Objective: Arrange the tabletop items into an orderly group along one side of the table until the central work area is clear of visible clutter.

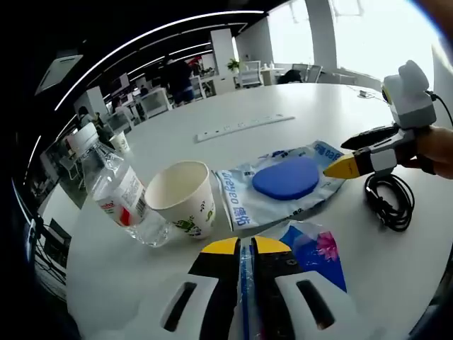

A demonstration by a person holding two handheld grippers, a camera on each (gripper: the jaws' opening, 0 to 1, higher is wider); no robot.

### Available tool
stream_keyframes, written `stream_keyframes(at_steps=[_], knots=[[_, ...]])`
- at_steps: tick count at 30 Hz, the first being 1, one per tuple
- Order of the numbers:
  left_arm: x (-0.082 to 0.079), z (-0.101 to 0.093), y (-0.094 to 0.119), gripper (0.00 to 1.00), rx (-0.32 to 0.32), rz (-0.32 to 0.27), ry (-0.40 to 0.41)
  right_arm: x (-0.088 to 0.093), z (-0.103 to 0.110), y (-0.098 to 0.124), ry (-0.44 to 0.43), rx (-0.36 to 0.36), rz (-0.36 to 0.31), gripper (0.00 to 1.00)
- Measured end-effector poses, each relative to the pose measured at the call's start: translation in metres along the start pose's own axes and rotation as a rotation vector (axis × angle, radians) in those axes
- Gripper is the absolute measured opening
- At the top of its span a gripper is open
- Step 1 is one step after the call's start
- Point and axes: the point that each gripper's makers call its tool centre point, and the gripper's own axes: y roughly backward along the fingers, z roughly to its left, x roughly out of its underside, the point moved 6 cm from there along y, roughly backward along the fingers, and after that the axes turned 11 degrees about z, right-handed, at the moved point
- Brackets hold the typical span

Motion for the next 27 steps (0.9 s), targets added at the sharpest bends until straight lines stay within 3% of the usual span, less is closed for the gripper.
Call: stream_keyframes(at_steps=[7,20,24,27], knots=[[0.004,-0.001,0.004,0.07,-0.001,-0.002,0.008,-0.005,0.004,0.007,0.043,-0.003,-0.029,0.88],[0.009,0.0,0.017,0.16,-0.001,-0.015,0.032,-0.011,0.008,0.021,0.091,-0.014,-0.073,0.9],[0.012,-0.001,0.024,0.25,-0.004,-0.024,0.043,-0.012,0.008,0.024,0.098,-0.018,-0.079,0.9],[0.015,-0.004,0.031,0.42,0.006,-0.034,0.079,-0.013,0.012,0.028,0.111,-0.032,-0.092,0.9]])
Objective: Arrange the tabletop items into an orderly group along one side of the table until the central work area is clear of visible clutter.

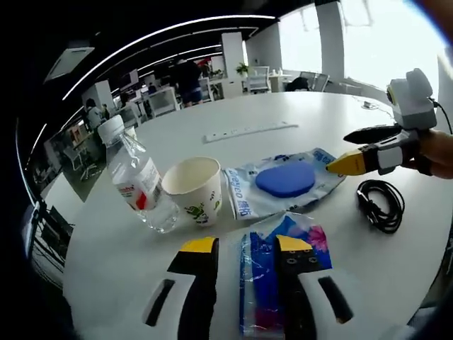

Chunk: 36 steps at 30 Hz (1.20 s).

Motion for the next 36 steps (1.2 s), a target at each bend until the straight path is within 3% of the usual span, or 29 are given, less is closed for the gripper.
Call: stream_keyframes(at_steps=[5,10,12,17,23,31,33,36], knots=[[0.013,-0.007,0.012,0.74,-0.002,-0.006,0.08,-0.003,0.004,0.002,0.017,-0.013,-0.011,0.89],[0.027,-0.013,0.018,1.0,0.063,-0.007,0.28,-0.006,0.006,0.003,0.027,-0.026,-0.021,0.89],[0.036,-0.011,0.023,1.0,0.073,0.016,0.331,-0.008,0.007,0.005,0.035,-0.032,-0.026,0.89],[0.052,-0.008,0.035,1.0,0.035,0.043,0.351,-0.01,0.012,0.007,0.06,-0.055,-0.036,0.87],[0.066,-0.021,0.038,0.95,0.049,0.091,0.391,-0.015,0.028,0.005,0.111,-0.141,-0.056,0.81],[0.08,-0.043,0.034,0.85,0.077,0.135,0.435,-0.016,0.059,0.001,0.225,-0.32,-0.038,0.72],[0.081,-0.046,0.033,0.84,0.08,0.145,0.431,-0.014,0.069,0.001,0.23,-0.399,-0.025,0.67],[0.084,-0.049,0.028,0.83,0.087,0.16,0.434,-0.01,0.084,-0.001,0.303,-0.469,-0.009,0.66]])
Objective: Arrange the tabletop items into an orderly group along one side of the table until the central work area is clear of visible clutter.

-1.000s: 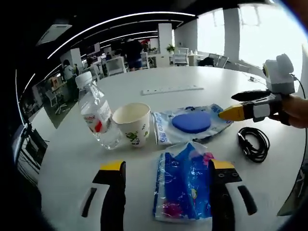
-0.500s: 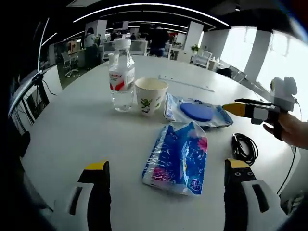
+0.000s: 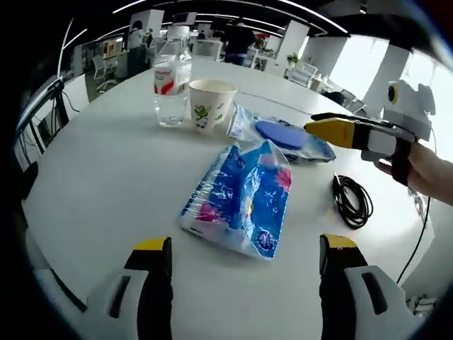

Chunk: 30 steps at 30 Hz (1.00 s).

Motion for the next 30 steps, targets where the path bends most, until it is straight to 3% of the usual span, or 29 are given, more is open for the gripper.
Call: stream_keyframes(at_steps=[3,5,6,7,8,10,18,24,26,30], knots=[[0.004,0.0,-0.006,0.82,0.004,0.019,0.02,0.009,0.009,-0.01,0.056,-0.051,0.085,0.62],[0.006,-0.001,-0.009,0.8,0.002,0.025,0.023,0.01,0.016,-0.016,0.072,-0.099,0.105,0.57],[0.003,0.001,-0.009,0.78,-0.016,-0.004,-0.009,0.011,0.019,-0.017,0.062,-0.119,0.113,0.54],[0.009,-0.001,-0.008,0.77,-0.011,0.034,0.011,0.011,0.021,-0.019,0.049,-0.136,0.114,0.51],[0.006,0.002,-0.009,0.75,-0.019,0.023,-0.004,0.011,0.022,-0.022,0.044,-0.147,0.117,0.49],[0.003,0.003,-0.009,0.74,-0.007,0.013,0.031,0.014,0.021,-0.028,0.05,-0.143,0.141,0.48],[0.002,0.001,-0.011,0.68,-0.029,0.005,0.043,0.017,0.015,-0.037,0.027,-0.136,0.176,0.43],[0.0,0.002,-0.016,0.54,-0.074,0.005,0.008,0.025,0.017,-0.041,0.011,-0.143,0.229,0.15],[-0.002,0.005,-0.017,0.52,-0.097,0.007,-0.008,0.028,0.016,-0.041,0.036,-0.122,0.254,0.0],[0.003,0.017,-0.012,0.31,-0.153,0.039,-0.04,0.027,0.013,-0.035,0.003,-0.1,0.241,0.0]])
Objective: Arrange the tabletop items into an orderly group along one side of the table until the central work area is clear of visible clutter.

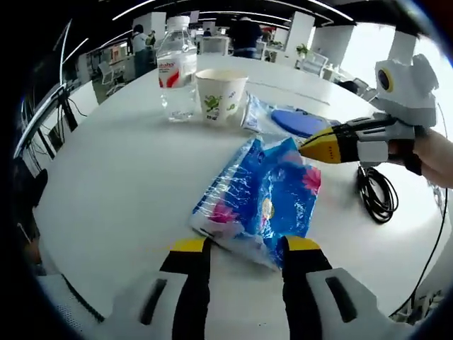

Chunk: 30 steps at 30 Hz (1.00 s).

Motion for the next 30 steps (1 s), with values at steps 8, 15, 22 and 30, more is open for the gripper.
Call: stream_keyframes(at_steps=[8,15,22,30], knots=[[0.0,0.007,0.005,0.14,0.029,-0.018,0.058,0.003,0.016,0.014,-0.037,0.007,-0.053,0.0],[-0.011,0.008,0.016,0.04,0.064,-0.06,0.079,0.006,0.02,0.041,-0.077,0.057,-0.138,0.0],[-0.035,-0.01,0.023,0.03,0.103,-0.114,-0.014,0.017,0.01,0.07,-0.152,0.127,-0.208,0.0],[-0.061,-0.034,0.022,0.02,0.128,-0.144,-0.14,0.028,-0.003,0.095,-0.217,0.188,-0.253,0.0]])
